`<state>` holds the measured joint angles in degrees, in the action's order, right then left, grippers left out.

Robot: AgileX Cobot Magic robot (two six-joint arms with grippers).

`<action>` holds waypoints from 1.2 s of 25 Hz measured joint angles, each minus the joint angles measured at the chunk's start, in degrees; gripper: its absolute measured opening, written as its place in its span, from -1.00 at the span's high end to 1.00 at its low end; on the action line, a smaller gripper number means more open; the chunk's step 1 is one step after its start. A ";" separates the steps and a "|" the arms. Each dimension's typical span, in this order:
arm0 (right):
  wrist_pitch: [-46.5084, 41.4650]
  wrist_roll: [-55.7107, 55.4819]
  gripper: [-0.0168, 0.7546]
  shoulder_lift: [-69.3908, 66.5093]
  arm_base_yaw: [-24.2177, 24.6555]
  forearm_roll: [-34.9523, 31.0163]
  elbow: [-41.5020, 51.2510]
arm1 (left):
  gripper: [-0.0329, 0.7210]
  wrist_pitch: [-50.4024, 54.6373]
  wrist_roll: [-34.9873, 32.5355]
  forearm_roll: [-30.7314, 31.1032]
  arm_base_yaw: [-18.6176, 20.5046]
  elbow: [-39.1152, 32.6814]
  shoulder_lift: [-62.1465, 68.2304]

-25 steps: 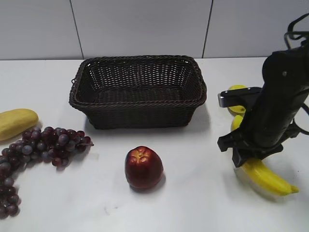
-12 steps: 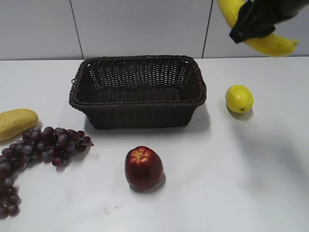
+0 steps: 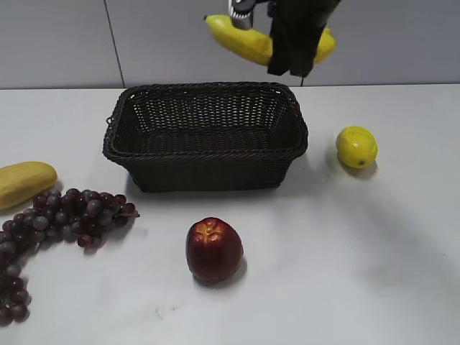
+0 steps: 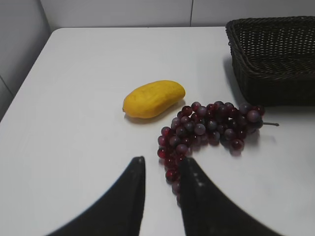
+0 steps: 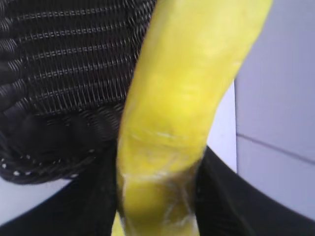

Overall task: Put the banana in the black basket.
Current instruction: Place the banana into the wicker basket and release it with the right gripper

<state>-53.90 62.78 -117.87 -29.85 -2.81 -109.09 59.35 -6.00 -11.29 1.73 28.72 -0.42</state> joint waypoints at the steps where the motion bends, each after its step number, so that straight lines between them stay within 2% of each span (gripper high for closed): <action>1: 0.00 1.52 0.13 -1.46 -0.78 -0.58 -1.71 | 0.29 0.00 0.00 0.00 0.00 0.00 0.00; 5: 0.22 3.52 0.13 -7.08 -3.16 -2.24 -6.22 | 0.29 0.00 0.00 0.00 0.00 0.00 0.00; 11: 2.31 2.87 0.13 -14.26 -4.26 -2.92 -6.61 | 0.29 0.00 0.00 0.00 0.00 0.00 0.00; 16: 10.27 -6.45 0.13 -17.31 -4.67 -4.31 -6.61 | 0.29 0.00 0.00 0.00 0.00 0.00 0.00; 22: 9.25 -9.84 0.13 -18.46 -4.73 -4.50 -6.61 | 0.29 0.00 0.00 0.00 0.00 0.00 0.00; 23: 9.11 -10.48 0.10 -18.53 -4.73 -4.55 -6.61 | 0.29 0.00 0.00 0.00 0.00 0.00 0.00; 24: 9.06 -11.23 -0.03 -18.53 -4.73 -4.62 -6.61 | 0.29 0.00 0.00 0.00 0.00 0.00 0.00; 27: 9.18 -12.82 -0.58 -18.53 -4.73 -4.37 -6.61 | 0.29 0.00 0.00 0.00 0.00 0.00 0.00; 30: 9.18 -14.46 -0.65 -18.32 -4.73 -3.95 -6.61 | 0.29 0.00 0.00 0.00 0.00 0.00 0.00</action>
<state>-44.72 48.32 -136.19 -34.58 -6.75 -115.71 59.35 -6.00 -11.29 1.73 28.72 -0.42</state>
